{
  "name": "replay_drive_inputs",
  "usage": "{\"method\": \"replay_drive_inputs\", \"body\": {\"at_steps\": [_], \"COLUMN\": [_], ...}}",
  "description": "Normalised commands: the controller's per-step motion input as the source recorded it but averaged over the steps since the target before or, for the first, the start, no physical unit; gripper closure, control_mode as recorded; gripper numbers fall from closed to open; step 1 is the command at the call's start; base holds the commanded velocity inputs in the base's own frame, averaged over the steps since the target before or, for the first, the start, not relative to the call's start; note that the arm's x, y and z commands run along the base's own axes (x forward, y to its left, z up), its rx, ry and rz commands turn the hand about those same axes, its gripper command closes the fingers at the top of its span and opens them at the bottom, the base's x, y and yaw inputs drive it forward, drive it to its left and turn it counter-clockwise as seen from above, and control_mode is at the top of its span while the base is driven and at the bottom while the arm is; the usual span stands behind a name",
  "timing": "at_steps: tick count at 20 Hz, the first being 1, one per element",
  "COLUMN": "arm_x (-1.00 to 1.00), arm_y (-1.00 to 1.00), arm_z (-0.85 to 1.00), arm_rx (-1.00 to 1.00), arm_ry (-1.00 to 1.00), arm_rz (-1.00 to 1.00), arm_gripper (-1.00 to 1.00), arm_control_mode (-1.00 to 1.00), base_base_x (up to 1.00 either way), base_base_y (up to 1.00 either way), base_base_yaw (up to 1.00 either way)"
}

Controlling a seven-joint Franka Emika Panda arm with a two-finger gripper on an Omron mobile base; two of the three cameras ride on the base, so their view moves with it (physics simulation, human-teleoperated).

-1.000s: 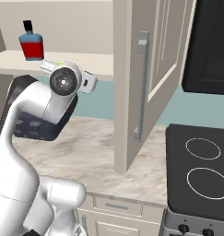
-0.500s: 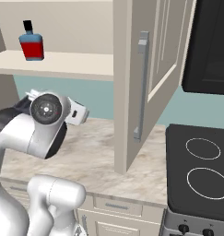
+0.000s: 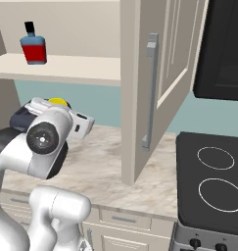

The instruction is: Open the cabinet directly in front. Then move the liquor and the cup to the dining counter with the jar on it.

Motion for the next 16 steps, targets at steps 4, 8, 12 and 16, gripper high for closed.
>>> {"method": "replay_drive_inputs", "body": {"at_steps": [4,8,12,16], "arm_x": [-0.11,-0.45,-0.75,0.0], "arm_y": [0.02,0.04,0.09,0.0], "arm_z": [0.0,-0.03,-0.23,0.0], "arm_rx": [0.0,0.0,0.0,0.0], "arm_ry": [0.0,0.01,0.06,0.0], "arm_rz": [0.0,0.0,0.01,0.0], "arm_gripper": [1.0,1.0,1.0,1.0], "arm_control_mode": [-1.0,-1.0,1.0,1.0], "base_base_x": [0.0,0.0,-0.23,-0.73], "base_base_y": [0.0,0.0,0.07,0.31], "base_base_yaw": [0.0,0.0,0.0,-0.01]}}
